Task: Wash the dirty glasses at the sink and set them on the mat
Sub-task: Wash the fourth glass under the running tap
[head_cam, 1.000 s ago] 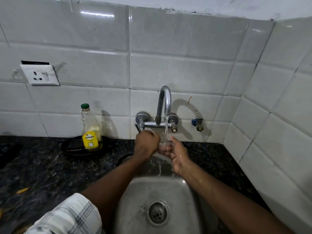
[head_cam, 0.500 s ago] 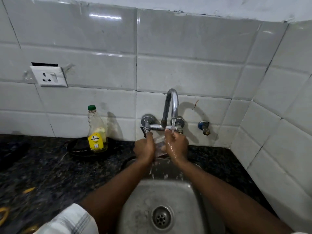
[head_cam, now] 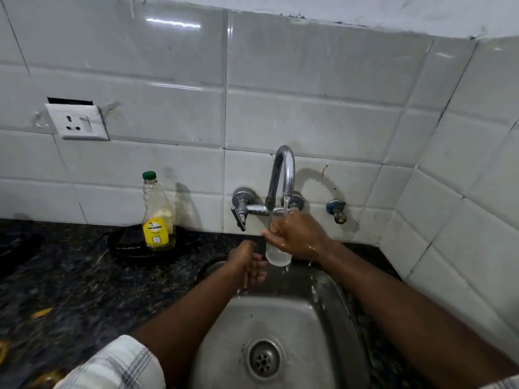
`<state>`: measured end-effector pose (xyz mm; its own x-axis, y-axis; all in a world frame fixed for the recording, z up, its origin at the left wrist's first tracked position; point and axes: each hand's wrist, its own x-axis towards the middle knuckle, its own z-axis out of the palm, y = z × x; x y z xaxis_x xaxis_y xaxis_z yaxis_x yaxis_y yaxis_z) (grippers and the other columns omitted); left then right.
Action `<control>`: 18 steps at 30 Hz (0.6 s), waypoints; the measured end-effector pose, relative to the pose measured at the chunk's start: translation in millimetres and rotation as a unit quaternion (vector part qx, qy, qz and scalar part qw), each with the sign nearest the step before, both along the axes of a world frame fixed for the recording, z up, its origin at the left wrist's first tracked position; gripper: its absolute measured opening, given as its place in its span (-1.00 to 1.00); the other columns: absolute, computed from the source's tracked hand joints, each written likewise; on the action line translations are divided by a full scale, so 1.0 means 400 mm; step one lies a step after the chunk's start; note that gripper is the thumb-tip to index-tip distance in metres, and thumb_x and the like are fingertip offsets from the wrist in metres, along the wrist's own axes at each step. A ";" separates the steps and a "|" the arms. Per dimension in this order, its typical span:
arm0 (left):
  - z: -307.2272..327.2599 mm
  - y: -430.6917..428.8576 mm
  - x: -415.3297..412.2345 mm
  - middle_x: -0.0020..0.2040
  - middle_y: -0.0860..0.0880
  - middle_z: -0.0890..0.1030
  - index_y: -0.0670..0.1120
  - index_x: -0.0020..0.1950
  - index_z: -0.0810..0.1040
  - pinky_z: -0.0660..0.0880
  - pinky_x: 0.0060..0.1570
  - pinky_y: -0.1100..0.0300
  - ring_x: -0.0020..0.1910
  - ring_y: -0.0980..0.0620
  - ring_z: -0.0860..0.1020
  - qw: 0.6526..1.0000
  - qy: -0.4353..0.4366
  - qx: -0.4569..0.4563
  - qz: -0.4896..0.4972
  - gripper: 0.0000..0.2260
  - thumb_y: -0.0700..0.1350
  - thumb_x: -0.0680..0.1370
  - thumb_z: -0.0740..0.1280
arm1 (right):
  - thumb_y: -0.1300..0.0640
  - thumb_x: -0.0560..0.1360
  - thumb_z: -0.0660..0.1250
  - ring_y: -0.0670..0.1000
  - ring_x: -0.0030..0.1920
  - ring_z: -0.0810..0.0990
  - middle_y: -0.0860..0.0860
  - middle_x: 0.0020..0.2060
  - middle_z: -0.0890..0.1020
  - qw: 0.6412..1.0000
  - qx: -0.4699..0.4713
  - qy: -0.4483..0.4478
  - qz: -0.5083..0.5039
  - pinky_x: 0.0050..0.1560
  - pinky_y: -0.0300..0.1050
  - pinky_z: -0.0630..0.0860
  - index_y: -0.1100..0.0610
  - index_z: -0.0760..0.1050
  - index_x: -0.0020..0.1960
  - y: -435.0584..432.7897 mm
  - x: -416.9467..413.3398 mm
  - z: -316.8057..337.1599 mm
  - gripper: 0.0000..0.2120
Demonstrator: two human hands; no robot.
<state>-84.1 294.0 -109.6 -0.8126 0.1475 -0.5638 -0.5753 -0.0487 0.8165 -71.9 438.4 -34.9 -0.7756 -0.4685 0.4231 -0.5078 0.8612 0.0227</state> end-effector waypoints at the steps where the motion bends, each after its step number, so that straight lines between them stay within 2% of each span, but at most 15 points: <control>1: 0.009 0.006 0.005 -0.18 -0.18 0.63 -0.28 0.16 0.56 0.53 -0.27 0.11 -0.23 -0.12 0.57 1.000 0.002 0.019 0.001 -0.53 0.10 0.61 0.13 | -0.06 0.59 0.26 -0.06 -0.45 0.45 -0.04 -0.45 0.51 1.000 -0.002 -0.011 0.004 -0.40 -0.20 0.33 0.13 0.54 -0.26 -0.002 0.000 -0.002 -0.65; 3: 0.033 0.029 0.022 -0.22 -0.18 0.64 -0.25 0.03 0.60 0.52 -0.28 0.13 -0.24 -0.11 0.57 0.992 -0.006 0.123 0.009 -0.55 0.12 0.59 0.15 | -0.04 0.58 0.29 -0.06 -0.43 0.52 -0.01 -0.43 0.57 0.995 -0.100 -0.030 -0.003 -0.37 -0.16 0.46 0.14 0.55 -0.27 -0.005 0.004 -0.020 -0.66; 5: 0.036 0.054 0.014 -0.17 -0.16 0.64 -0.19 0.03 0.60 0.49 -0.39 0.16 -0.27 -0.08 0.58 0.981 0.019 0.191 0.033 -0.63 0.09 0.51 0.23 | 0.00 0.56 0.34 -0.08 -0.42 0.55 -0.02 -0.43 0.58 0.960 -0.278 -0.035 -0.021 -0.36 -0.15 0.51 0.13 0.53 -0.29 -0.013 0.020 -0.052 -0.70; 6: 0.045 0.061 0.009 -0.14 -0.14 0.64 -0.16 0.01 0.60 0.48 -0.42 0.17 -0.27 -0.07 0.59 0.985 0.053 0.159 0.042 -0.68 0.06 0.47 0.27 | 0.01 0.56 0.35 -0.06 -0.41 0.58 -0.01 -0.42 0.61 0.924 -0.377 -0.043 -0.050 -0.35 -0.13 0.54 0.14 0.55 -0.27 -0.018 0.037 -0.073 -0.72; 7: 0.057 0.066 0.005 -0.16 -0.13 0.64 -0.15 -0.05 0.60 0.48 -0.41 0.19 -0.26 -0.08 0.60 0.990 0.110 0.074 0.046 -0.75 0.02 0.48 0.28 | 0.01 0.56 0.34 -0.03 -0.38 0.61 0.02 -0.38 0.64 0.875 -0.473 -0.054 -0.093 -0.32 -0.12 0.56 0.15 0.57 -0.22 -0.023 0.058 -0.097 -0.74; 8: 0.065 0.069 0.001 -0.22 -0.11 0.63 -0.14 -0.14 0.60 0.48 -0.38 0.20 -0.27 -0.08 0.59 0.978 0.191 -0.073 0.050 -0.77 0.00 0.52 0.28 | 0.01 0.57 0.32 -0.01 -0.32 0.64 0.04 -0.30 0.67 0.815 -0.553 -0.072 -0.158 -0.26 -0.12 0.55 0.15 0.59 -0.16 -0.029 0.071 -0.132 -0.75; 9: 0.078 0.071 -0.003 -0.28 -0.08 0.62 -0.12 -0.21 0.59 0.48 -0.34 0.22 -0.28 -0.07 0.59 0.925 0.286 -0.246 0.032 -0.75 0.00 0.55 0.27 | 0.01 0.59 0.28 0.01 -0.24 0.63 0.07 -0.21 0.68 0.742 -0.626 -0.104 -0.217 -0.19 -0.11 0.53 0.15 0.59 -0.11 -0.035 0.084 -0.160 -0.76; 10: 0.099 0.077 0.001 -0.29 -0.06 0.61 -0.11 -0.22 0.58 0.50 -0.30 0.21 -0.29 -0.05 0.59 0.849 0.371 -0.375 -0.006 -0.74 0.02 0.55 0.26 | 0.02 0.61 0.24 0.04 -0.19 0.63 0.10 -0.15 0.68 0.666 -0.683 -0.157 -0.257 -0.13 -0.08 0.52 0.16 0.59 -0.07 -0.044 0.090 -0.188 -0.74; 11: 0.122 0.088 0.012 -0.27 -0.05 0.61 -0.11 -0.18 0.59 0.56 -0.23 0.17 -0.27 -0.05 0.60 0.781 0.426 -0.454 -0.042 -0.75 0.03 0.54 0.26 | 0.00 0.62 0.19 0.03 -0.20 0.63 0.10 -0.16 0.69 0.597 -0.723 -0.222 -0.268 -0.13 -0.06 0.53 0.16 0.59 -0.06 -0.050 0.096 -0.212 -0.70; 12: 0.138 0.103 0.023 -0.21 -0.06 0.62 -0.11 -0.11 0.59 0.59 -0.16 0.11 -0.22 -0.06 0.61 0.730 0.453 -0.505 -0.080 -0.78 0.01 0.53 0.26 | -0.04 0.64 0.14 0.00 -0.29 0.62 0.06 -0.25 0.68 0.537 -0.751 -0.285 -0.259 -0.22 -0.08 0.55 0.16 0.59 -0.09 -0.056 0.107 -0.228 -0.65; 14: 0.142 0.128 0.040 -0.10 -0.09 0.61 -0.11 -0.01 0.58 0.58 -0.10 0.07 -0.12 -0.10 0.61 0.680 0.474 -0.544 -0.131 -0.81 -0.03 0.53 0.26 | -0.15 0.63 0.10 -0.02 -0.42 0.54 0.05 -0.40 0.63 0.428 -0.797 -0.372 -0.205 -0.40 -0.15 0.46 0.17 0.57 -0.16 -0.064 0.131 -0.236 -0.53; 15: 0.130 0.130 0.044 -0.10 -0.09 0.60 -0.10 -0.02 0.58 0.55 -0.13 0.08 -0.13 -0.08 0.60 0.681 0.475 -0.540 -0.135 -0.81 -0.03 0.54 0.25 | -0.20 0.61 0.12 0.01 -0.40 0.54 0.11 -0.37 0.63 0.387 -0.816 -0.393 -0.172 -0.36 -0.14 0.45 0.21 0.60 -0.17 -0.060 0.140 -0.238 -0.46; 16: 0.118 0.124 0.044 -0.14 -0.07 0.59 -0.09 -0.07 0.57 0.53 -0.19 0.11 -0.18 -0.05 0.58 0.694 0.486 -0.518 -0.119 -0.82 -0.02 0.55 0.24 | -0.23 0.58 0.16 0.04 -0.35 0.56 0.16 -0.30 0.65 0.362 -0.829 -0.398 -0.149 -0.29 -0.11 0.47 0.25 0.64 -0.14 -0.054 0.144 -0.237 -0.43; 17: 0.109 0.114 0.044 -0.21 -0.03 0.58 -0.08 -0.13 0.55 0.52 -0.24 0.14 -0.25 0.00 0.57 0.726 0.485 -0.478 -0.092 -0.81 -0.01 0.57 0.24 | -0.25 0.55 0.22 0.04 -0.32 0.57 0.17 -0.24 0.67 0.353 -0.835 -0.401 -0.128 -0.25 -0.10 0.49 0.25 0.66 -0.08 -0.046 0.145 -0.234 -0.44; 18: 0.098 0.100 0.039 -0.26 -0.01 0.58 -0.07 -0.18 0.55 0.52 -0.28 0.18 -0.30 0.02 0.56 0.766 0.473 -0.432 -0.064 -0.78 -0.01 0.58 0.25 | -0.24 0.53 0.28 0.02 -0.33 0.56 0.15 -0.20 0.67 0.363 -0.834 -0.396 -0.123 -0.26 -0.11 0.48 0.23 0.65 0.02 -0.039 0.138 -0.231 -0.48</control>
<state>-68.6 334.2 -70.3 -0.9279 0.1633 0.3351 0.3371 0.7513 0.5674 -16.7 422.8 -127.4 -0.8955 0.0512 -0.4422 0.3114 -0.6379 -0.7044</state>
